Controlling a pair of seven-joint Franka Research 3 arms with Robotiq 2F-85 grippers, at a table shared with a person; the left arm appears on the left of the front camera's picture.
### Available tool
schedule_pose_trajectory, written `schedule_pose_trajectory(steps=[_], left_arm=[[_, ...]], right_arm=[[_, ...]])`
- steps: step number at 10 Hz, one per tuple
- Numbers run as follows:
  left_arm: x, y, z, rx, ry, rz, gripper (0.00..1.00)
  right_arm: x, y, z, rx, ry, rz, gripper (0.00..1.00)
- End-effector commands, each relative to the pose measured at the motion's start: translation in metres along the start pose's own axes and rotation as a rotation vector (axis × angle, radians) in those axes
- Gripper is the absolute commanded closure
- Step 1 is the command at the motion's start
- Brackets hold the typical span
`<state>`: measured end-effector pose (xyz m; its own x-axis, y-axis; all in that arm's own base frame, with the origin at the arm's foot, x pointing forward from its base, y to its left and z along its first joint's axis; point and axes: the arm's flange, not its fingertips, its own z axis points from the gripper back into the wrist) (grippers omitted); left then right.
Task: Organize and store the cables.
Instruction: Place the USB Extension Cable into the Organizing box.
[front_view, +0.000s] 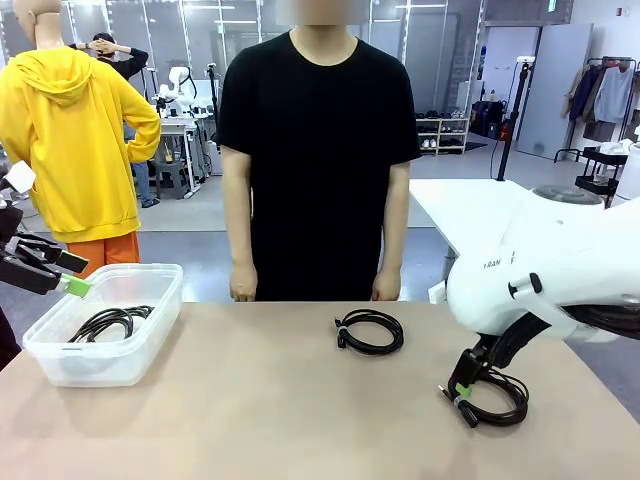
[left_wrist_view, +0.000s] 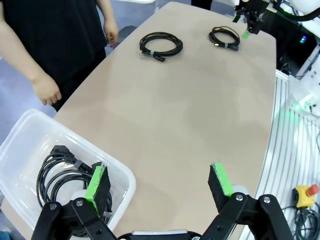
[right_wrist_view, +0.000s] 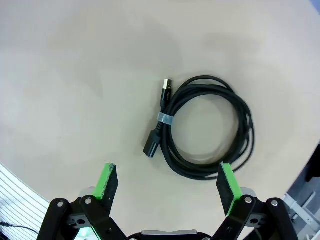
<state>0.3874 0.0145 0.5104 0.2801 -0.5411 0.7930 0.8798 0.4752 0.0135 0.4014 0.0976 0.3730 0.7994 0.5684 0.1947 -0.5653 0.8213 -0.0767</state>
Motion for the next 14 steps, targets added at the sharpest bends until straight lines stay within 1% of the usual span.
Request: schedule_pose_trajectory(steps=[1,3,6,9,10,11,12,13,14], left_arm=[[0.002,0.002,0.001,-0.006,0.000,0.002,0.00],[0.002,0.002,0.001,-0.006,0.000,0.002,0.00],[0.002,0.002,0.001,-0.006,0.000,0.002,0.00],[0.002,0.002,0.001,-0.006,0.000,0.002,0.00],[0.002,0.002,0.001,-0.006,0.000,0.002,0.00],[0.002,0.002,0.001,-0.006,0.000,0.002,0.00],[0.002,0.002,0.001,-0.006,0.000,0.002,0.00],[0.002,0.002,0.001,-0.006,0.000,0.002,0.00],[0.002,0.002,0.001,-0.006,0.000,0.002,0.00]], right_arm=[[0.012,-0.005,-0.026,0.023,-0.019,-0.042,0.00],[0.015,-0.011,-0.051,0.036,-0.017,-0.068,0.00],[0.012,-0.012,-0.074,0.050,0.012,-0.104,0.00],[0.015,-0.008,-0.079,0.016,-0.006,-0.091,0.00],[0.016,-0.008,-0.079,0.015,-0.003,-0.089,0.26],[0.016,-0.007,-0.080,0.014,0.007,-0.086,0.60],[0.017,-0.007,-0.079,0.017,0.016,-0.090,0.86],[0.018,-0.007,-0.078,0.015,0.016,-0.088,1.00],[0.019,-0.008,-0.077,0.014,0.014,-0.086,1.00]])
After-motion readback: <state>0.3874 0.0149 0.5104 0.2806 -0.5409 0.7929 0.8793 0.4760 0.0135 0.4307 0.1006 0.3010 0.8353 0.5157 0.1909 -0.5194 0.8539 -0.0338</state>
